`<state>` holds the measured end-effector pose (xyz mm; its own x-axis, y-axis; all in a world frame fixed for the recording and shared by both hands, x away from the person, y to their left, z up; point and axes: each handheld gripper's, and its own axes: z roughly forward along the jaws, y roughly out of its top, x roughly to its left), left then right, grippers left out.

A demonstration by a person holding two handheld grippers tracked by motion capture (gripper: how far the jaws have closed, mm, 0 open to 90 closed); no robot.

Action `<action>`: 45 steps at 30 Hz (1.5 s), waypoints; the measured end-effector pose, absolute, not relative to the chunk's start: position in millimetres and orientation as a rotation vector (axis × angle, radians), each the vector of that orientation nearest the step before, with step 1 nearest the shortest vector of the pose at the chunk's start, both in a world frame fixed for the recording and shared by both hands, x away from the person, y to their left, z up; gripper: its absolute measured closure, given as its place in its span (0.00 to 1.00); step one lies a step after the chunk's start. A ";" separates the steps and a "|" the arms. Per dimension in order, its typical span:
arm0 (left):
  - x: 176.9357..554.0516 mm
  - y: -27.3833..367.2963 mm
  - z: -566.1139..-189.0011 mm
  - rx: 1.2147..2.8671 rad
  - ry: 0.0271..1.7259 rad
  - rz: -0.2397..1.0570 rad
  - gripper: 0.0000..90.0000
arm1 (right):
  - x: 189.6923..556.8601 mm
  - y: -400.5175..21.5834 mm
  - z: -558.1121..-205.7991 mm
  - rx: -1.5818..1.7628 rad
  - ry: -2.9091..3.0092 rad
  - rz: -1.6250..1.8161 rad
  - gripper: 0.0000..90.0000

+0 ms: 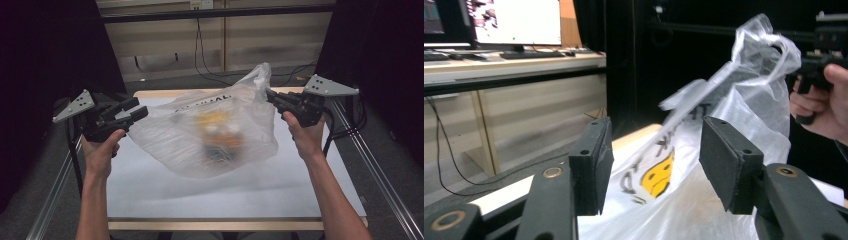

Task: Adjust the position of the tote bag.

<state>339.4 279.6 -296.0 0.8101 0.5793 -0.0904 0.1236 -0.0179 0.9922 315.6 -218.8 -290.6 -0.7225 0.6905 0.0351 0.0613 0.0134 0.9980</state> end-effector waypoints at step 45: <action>360.8 256.2 -305.9 1.598 0.578 0.340 0.44 | 305.2 -253.9 -280.3 0.795 1.761 1.702 1.00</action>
<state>360.8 256.2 -305.9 0.8263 0.5505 -0.1193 0.1637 -0.0320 0.9860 305.2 -253.9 -280.3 -0.6677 0.7443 0.0089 0.0344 0.0189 0.9992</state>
